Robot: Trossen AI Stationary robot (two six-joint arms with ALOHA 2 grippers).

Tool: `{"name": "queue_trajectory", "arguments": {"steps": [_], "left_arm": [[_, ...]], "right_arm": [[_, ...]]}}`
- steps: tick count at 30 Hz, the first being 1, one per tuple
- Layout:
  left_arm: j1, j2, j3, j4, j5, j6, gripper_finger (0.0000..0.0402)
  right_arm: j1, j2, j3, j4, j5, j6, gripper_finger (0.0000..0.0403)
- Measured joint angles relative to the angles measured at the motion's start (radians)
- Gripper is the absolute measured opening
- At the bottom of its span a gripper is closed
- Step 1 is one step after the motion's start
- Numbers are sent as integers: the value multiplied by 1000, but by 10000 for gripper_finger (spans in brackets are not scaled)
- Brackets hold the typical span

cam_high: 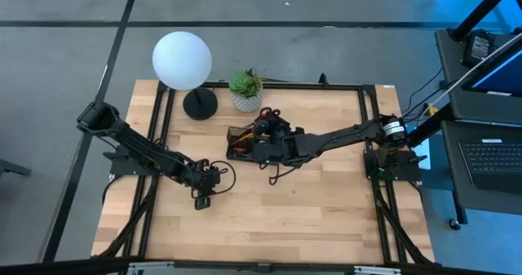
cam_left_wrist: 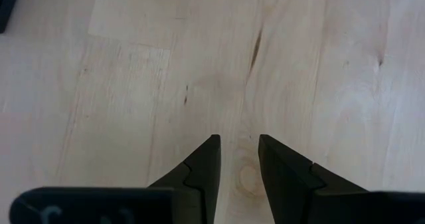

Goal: Pick and place office supplies into organizer
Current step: Put the black scissors into the black desk organizer

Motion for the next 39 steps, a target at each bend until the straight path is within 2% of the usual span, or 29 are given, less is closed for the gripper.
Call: {"name": "queue_trajectory", "arguments": {"steps": [9, 28, 39], "left_arm": [[0, 0, 0, 0, 0, 0, 97], [0, 0, 0, 2, -5, 0, 97], [0, 0, 0, 2, -8, 8, 97]], "right_arm": [[2, 0, 0, 0, -44, -62, 78], [2, 49, -1, 45, -41, -47, 78], [7, 58, -1, 51, -85, -49, 78]]}}
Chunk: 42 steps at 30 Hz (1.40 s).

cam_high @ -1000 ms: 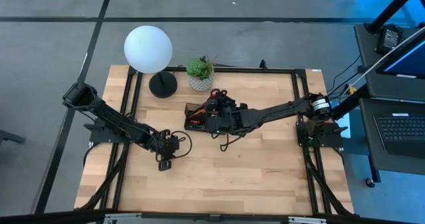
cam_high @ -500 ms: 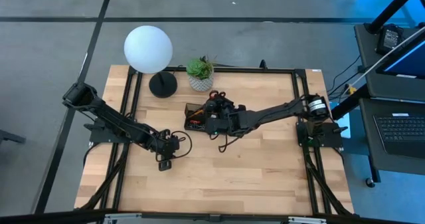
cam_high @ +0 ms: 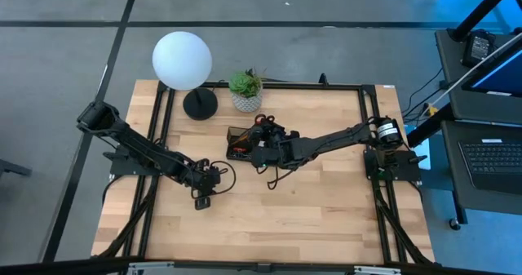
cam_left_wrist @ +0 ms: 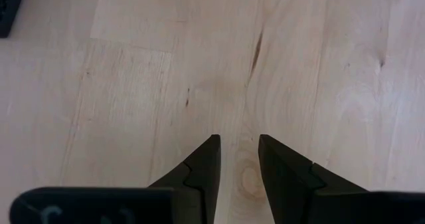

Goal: Pick and place office supplies into organizer
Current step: Put the black scissors into the black desk organizer

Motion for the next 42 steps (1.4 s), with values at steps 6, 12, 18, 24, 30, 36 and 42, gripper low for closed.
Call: {"name": "queue_trajectory", "arguments": {"steps": [6, 12, 18, 24, 30, 36, 42], "left_arm": [[0, 0, 0, 0, 0, 0, 97], [0, 0, 0, 0, 0, 0, 97], [0, 0, 0, 0, 0, 0, 97], [0, 0, 0, 0, 0, 0, 97], [0, 0, 0, 0, 0, 0, 97], [0, 0, 0, 0, 0, 0, 97], [0, 0, 0, 0, 0, 1, 97]], "right_arm": [[0, 21, 1, 17, 15, -1, 78], [0, 24, 1, 22, 18, 2, 78], [0, 21, 1, 26, 13, 0, 83], [-1, 21, 1, 29, 5, 0, 110], [0, 21, 0, 30, -3, 1, 140], [0, 21, -1, 49, -2, -2, 156], [0, 21, -1, 52, -30, -2, 159]]}}
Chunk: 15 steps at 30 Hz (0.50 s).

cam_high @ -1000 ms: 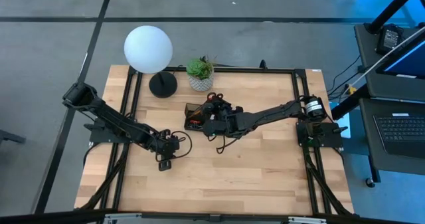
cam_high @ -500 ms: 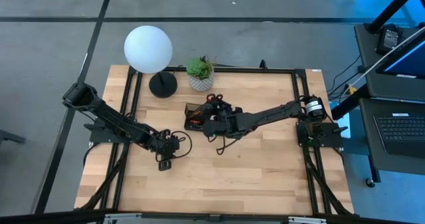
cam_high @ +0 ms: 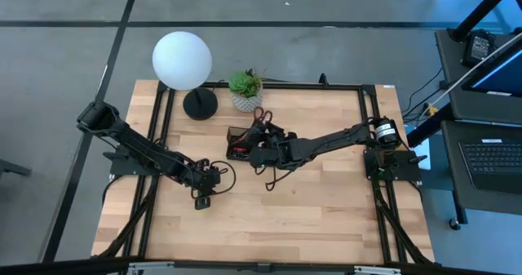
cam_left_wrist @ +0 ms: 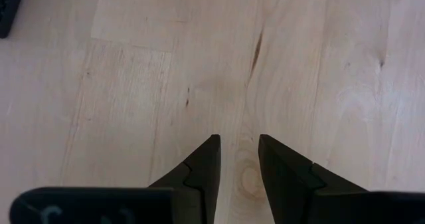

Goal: Pick and place office supplies into organizer
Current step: Put the black scissors into the black desk organizer

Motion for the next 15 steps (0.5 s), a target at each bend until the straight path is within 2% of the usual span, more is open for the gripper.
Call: {"name": "queue_trajectory", "arguments": {"steps": [10, 15], "left_arm": [[0, 0, 0, 0, 0, 1, 97], [0, 0, 0, 0, 0, 1, 97]], "right_arm": [[0, 0, 0, 5, -32, 0, 159], [4, 0, 0, 115, -14, 9, 159]]}}
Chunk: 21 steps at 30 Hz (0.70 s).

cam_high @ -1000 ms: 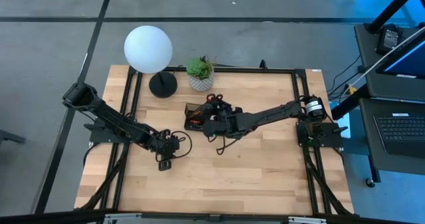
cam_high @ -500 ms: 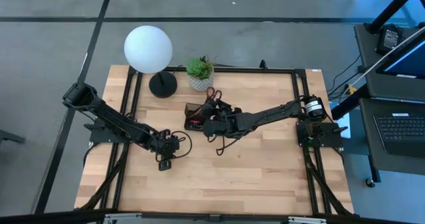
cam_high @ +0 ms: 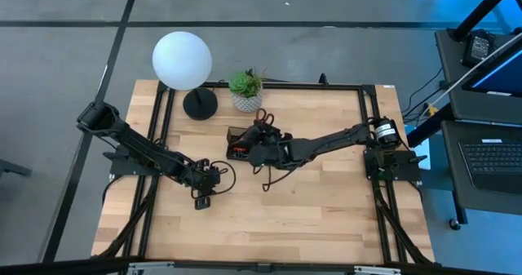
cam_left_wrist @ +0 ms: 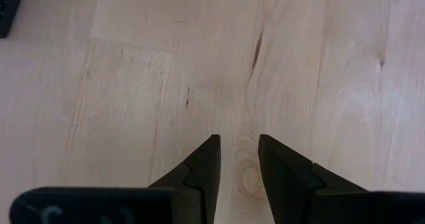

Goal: Pick and place office supplies into organizer
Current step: Put the black scissors into the black desk organizer

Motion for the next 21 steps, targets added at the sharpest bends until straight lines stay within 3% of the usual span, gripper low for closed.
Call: {"name": "queue_trajectory", "arguments": {"steps": [7, 13, 18, 21], "left_arm": [[0, 0, 0, -1, 2, -1, 97], [0, 0, 0, -1, 3, -1, 97], [0, 0, 0, 0, 3, -3, 97], [0, 0, 0, 0, 3, -3, 97]], "right_arm": [[38, -73, 0, 89, -44, 142, 159], [63, -199, 0, 31, -128, 496, 159], [46, -308, 1, -119, -317, 851, 159], [10, -358, 1, -190, -510, 1052, 159]]}}
